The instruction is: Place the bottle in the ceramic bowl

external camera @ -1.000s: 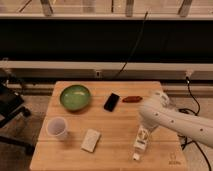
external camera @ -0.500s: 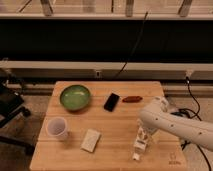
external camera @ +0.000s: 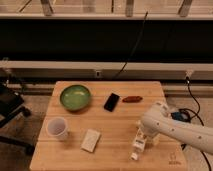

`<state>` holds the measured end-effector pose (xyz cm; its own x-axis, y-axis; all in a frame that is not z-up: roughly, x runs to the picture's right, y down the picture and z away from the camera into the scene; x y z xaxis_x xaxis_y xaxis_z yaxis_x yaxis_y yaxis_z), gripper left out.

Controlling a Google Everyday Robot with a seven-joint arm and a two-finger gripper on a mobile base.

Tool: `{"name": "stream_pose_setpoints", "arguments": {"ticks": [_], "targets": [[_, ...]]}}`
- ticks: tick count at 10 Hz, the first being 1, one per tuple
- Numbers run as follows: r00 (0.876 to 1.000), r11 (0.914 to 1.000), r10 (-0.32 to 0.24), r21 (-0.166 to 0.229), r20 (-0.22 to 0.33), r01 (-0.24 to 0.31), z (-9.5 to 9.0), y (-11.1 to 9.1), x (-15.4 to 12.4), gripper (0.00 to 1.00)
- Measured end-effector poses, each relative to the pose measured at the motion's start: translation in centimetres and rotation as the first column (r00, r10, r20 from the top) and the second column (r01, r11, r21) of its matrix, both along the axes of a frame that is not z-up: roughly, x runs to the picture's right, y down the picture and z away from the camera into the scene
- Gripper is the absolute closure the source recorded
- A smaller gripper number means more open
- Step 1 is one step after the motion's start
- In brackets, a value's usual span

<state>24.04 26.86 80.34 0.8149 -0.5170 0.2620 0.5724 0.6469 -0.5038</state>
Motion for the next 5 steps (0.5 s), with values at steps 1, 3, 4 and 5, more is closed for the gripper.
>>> {"name": "stream_pose_setpoints", "arguments": {"ticks": [1, 3, 4, 5], "targets": [[1.000, 1.0000, 0.009, 0.004, -0.009, -0.009, 0.16, -0.10, 0.04, 0.30], [1.000, 1.0000, 0.007, 0.002, -0.006, -0.007, 0.09, 0.05, 0.12, 0.52], [1.000, 1.0000, 0.002, 0.003, -0.002, -0.002, 0.14, 0.14, 0.15, 0.59], [1.000, 1.0000, -0.003, 0.005, 0.001, 0.003, 0.15, 0.16, 0.16, 0.64]]}}
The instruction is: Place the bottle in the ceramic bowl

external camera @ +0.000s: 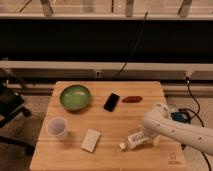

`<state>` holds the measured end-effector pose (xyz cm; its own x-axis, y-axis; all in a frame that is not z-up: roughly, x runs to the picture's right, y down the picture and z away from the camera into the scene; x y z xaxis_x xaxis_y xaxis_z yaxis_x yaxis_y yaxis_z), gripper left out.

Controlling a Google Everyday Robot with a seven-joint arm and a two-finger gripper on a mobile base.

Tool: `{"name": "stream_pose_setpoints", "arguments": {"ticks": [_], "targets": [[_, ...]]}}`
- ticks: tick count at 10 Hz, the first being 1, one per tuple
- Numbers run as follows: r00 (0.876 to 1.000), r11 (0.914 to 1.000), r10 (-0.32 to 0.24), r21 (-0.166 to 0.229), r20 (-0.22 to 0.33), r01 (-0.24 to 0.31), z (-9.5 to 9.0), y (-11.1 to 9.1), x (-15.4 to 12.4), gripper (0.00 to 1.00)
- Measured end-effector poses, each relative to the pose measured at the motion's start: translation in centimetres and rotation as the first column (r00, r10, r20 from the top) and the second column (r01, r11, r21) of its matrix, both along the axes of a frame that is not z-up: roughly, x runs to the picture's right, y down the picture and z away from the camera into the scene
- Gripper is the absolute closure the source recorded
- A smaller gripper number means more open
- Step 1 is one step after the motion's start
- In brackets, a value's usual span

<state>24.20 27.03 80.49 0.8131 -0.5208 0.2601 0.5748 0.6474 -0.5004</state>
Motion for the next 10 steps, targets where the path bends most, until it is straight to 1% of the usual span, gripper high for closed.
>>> {"name": "stream_pose_setpoints", "arguments": {"ticks": [1, 3, 4, 6, 8, 9, 10], "targets": [[1.000, 1.0000, -0.001, 0.001, -0.002, 0.001, -0.19, -0.13, 0.12, 0.65], [1.000, 1.0000, 0.001, -0.008, -0.004, -0.001, -0.67, -0.02, 0.18, 0.81], [1.000, 1.0000, 0.002, -0.008, -0.004, -0.002, -0.68, -0.02, 0.19, 0.83], [1.000, 1.0000, 0.003, -0.006, -0.002, -0.003, -0.63, -0.09, 0.15, 0.79], [1.000, 1.0000, -0.004, -0.001, -0.001, 0.004, -0.33, -0.18, 0.18, 0.86], [1.000, 1.0000, -0.006, -0.002, -0.001, 0.006, -0.41, -0.20, 0.18, 0.88], [1.000, 1.0000, -0.007, -0.002, -0.001, 0.007, -0.54, -0.26, 0.23, 0.97]]}}
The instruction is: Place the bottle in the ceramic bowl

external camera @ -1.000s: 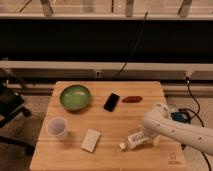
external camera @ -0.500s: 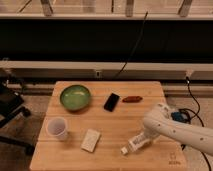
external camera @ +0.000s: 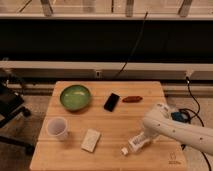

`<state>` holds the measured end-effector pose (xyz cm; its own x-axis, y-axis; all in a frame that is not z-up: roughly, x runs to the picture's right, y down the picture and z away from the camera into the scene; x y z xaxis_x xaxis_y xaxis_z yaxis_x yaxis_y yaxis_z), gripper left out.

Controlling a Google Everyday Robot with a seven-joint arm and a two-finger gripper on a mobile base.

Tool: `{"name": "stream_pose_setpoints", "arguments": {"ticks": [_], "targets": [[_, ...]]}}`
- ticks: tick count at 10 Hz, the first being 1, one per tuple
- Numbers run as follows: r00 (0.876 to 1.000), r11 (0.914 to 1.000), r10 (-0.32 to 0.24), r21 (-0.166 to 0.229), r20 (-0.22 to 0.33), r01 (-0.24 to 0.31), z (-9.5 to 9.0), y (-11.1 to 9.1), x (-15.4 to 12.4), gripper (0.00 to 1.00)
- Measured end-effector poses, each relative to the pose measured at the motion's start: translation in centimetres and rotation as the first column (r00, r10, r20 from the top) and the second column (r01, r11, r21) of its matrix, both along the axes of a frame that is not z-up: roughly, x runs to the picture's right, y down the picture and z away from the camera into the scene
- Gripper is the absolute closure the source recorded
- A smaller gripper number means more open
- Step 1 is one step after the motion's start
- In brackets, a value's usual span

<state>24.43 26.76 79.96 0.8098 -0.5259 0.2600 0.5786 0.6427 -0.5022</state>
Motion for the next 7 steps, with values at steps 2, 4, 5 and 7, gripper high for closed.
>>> {"name": "stream_pose_setpoints", "arguments": {"ticks": [2, 4, 5, 7], "targets": [[1.000, 1.0000, 0.000, 0.002, -0.001, 0.000, 0.2, -0.5, 0.1, 0.99], [1.000, 1.0000, -0.009, 0.000, -0.001, 0.009, 0.5, -1.3, -0.1, 0.99], [1.000, 1.0000, -0.010, -0.001, -0.003, 0.010, 0.5, -1.3, 0.0, 0.99], [1.000, 0.9998, -0.018, -0.003, -0.002, 0.018, 0.5, -1.6, -0.1, 0.99]]}}
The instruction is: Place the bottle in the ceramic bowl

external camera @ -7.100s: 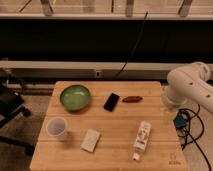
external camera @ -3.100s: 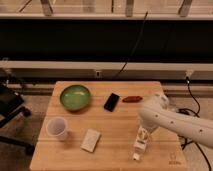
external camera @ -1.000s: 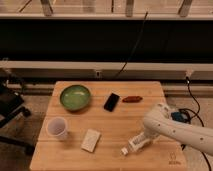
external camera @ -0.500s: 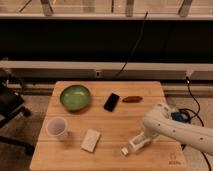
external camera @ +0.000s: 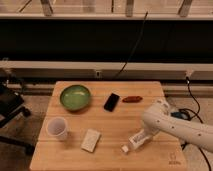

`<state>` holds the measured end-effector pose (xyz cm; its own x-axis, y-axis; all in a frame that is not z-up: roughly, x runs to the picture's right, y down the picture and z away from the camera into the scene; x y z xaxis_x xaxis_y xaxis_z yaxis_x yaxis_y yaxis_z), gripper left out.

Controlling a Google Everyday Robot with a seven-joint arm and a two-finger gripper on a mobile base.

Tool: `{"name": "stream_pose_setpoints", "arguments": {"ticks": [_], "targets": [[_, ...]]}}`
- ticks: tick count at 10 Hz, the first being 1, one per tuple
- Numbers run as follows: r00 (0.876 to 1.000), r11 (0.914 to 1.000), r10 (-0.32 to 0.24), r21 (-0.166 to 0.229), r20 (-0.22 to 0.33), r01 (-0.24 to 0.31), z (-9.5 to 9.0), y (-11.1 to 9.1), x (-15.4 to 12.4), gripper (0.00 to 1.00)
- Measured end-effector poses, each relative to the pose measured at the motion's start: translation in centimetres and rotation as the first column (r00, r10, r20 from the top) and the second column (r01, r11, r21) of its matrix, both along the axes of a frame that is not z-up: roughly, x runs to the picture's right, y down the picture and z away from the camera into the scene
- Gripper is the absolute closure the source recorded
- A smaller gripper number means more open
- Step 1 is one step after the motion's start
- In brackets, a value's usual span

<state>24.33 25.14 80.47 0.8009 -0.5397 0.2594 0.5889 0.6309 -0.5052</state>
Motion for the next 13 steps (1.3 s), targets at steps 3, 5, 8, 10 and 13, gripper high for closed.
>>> {"name": "stream_pose_setpoints", "arguments": {"ticks": [3, 5, 8, 10, 13], "targets": [[1.000, 0.9999, -0.016, -0.001, 0.003, 0.016, 0.3, -0.8, -0.9, 0.94], [1.000, 0.9998, -0.022, -0.003, 0.003, 0.022, 0.5, -0.5, -0.7, 0.96], [0.999, 0.9991, -0.040, -0.009, 0.013, 0.041, 0.7, -1.4, -2.6, 0.98], [0.999, 0.9987, -0.050, -0.011, 0.014, 0.050, 0.8, -1.6, -2.5, 0.98], [0.997, 0.9975, -0.068, -0.015, 0.023, 0.069, 1.0, -2.2, -3.1, 0.95]]}}
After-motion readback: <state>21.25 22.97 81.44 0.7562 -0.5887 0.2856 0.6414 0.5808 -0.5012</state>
